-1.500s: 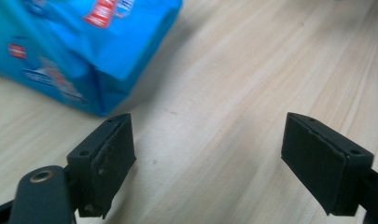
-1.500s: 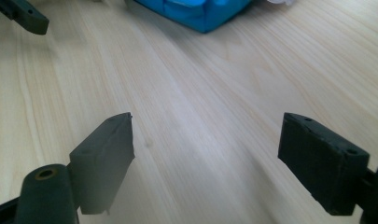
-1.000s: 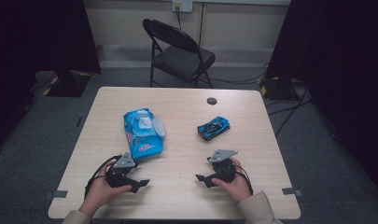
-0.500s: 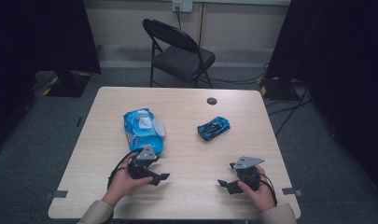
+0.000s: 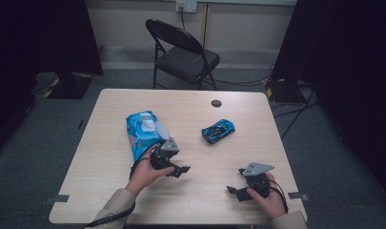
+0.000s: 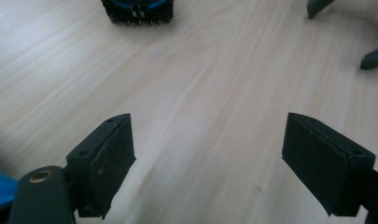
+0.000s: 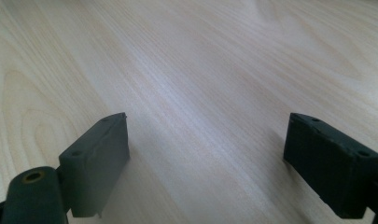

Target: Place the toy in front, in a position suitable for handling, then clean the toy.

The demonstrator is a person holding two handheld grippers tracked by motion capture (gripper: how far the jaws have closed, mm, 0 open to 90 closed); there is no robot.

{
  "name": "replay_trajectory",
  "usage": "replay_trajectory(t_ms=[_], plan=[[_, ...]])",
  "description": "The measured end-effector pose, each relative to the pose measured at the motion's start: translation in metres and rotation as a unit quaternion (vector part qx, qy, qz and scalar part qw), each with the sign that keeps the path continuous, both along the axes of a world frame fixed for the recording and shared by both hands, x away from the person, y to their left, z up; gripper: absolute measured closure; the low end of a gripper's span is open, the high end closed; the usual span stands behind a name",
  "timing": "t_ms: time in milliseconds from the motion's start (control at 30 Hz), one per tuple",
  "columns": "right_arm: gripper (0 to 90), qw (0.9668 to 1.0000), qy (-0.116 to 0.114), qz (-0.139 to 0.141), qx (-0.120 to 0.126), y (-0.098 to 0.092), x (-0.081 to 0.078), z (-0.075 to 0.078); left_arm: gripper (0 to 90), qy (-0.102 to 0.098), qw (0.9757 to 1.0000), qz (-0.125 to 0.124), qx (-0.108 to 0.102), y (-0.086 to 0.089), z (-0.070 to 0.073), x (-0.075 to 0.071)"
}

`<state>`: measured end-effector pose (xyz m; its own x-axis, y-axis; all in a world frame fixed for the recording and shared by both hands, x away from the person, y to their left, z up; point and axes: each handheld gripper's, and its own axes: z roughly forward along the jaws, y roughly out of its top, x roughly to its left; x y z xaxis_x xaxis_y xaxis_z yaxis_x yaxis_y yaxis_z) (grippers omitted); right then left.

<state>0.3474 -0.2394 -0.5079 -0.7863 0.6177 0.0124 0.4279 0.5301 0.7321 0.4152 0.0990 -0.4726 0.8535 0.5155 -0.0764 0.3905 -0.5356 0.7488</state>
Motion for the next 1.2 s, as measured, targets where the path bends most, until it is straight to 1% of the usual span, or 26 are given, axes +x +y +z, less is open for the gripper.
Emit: replay_trajectory(t_ms=[133, 167, 300, 333, 533, 633, 700, 733, 767, 833, 900, 967, 1067, 1133, 1167, 1200], plan=[[13.3, 1.0, -0.001, 0.0, 0.0, 0.0, 0.0, 0.0, 16.3, 0.0, 1.0, 0.006, 0.002, -0.008, 0.0, 0.01], [13.3, 1.0, -0.001, 0.0, -0.001, 0.0, 0.0, 0.0, 16.4, 0.0, 1.0, 0.004, 0.006, -0.011, 0.001, 0.012], [13.4, 1.0, -0.001, 0.0, -0.001, 0.0, 0.0, 0.0, 16.3, -0.004, 1.0, 0.001, 0.007, -0.021, 0.003, 0.021], [13.4, 1.0, -0.001, 0.0, -0.001, 0.0, 0.0, 0.0, 16.3, -0.004, 1.0, -0.001, 0.007, -0.022, 0.003, 0.023], [13.4, 1.0, -0.001, 0.001, 0.0, 0.0, 0.0, 0.0, 16.2, 0.0, 1.0, 0.008, 0.002, -0.033, 0.005, 0.038], [13.3, 1.0, -0.001, 0.001, 0.0, 0.0, 0.0, 0.0, 16.2, -0.003, 0.9999, 0.01, 0.006, -0.041, 0.006, 0.046], [13.3, 1.0, -0.001, 0.001, 0.0, 0.0, 0.0, 0.0, 16.2, -0.003, 0.9999, 0.009, 0.004, -0.045, 0.006, 0.05], [13.3, 1.0, -0.001, 0.001, -0.001, 0.0, 0.0, 0.0, 16.2, -0.005, 0.9999, 0.012, 0.002, -0.047, 0.005, 0.052], [13.3, 1.0, -0.001, 0.001, -0.001, 0.0, 0.0, 0.0, 16.2, -0.003, 0.9999, 0.013, 0.004, -0.049, 0.005, 0.055], [13.2, 1.0, 0.0, 0.001, 0.0, 0.0, 0.0, 0.0, 16.2, -0.005, 0.9999, 0.012, 0.005, -0.054, 0.004, 0.06], [13.1, 1.0, 0.0, 0.002, 0.0, 0.0, 0.0, 0.0, 16.3, -0.013, 0.9997, 0.016, 0.011, -0.06, 0.002, 0.065], [13.1, 1.0, 0.0, 0.003, -0.001, 0.0, 0.0, 0.0, 16.2, -0.011, 0.9998, 0.015, 0.01, -0.064, 0.001, 0.07], [13.0, 1.0, 0.0, 0.003, -0.001, 0.0, 0.0, 0.0, 16.1, -0.009, 0.9997, 0.022, 0.009, -0.07, -0.003, 0.077], [13.0, 1.0, 0.0, 0.003, 0.0, 0.0, 0.0, 0.0, 16.2, -0.009, 0.9996, 0.023, 0.013, -0.073, -0.005, 0.081], [13.0, 1.0, 0.0, 0.003, -0.001, 0.0, 0.0, 0.0, 16.2, -0.011, 0.9996, 0.025, 0.012, -0.073, -0.006, 0.083], [12.9, 1.0, 0.0, 0.004, -0.001, 0.0, 0.0, 0.0, 16.1, -0.008, 0.9995, 0.031, 0.009, -0.074, -0.006, 0.086]])
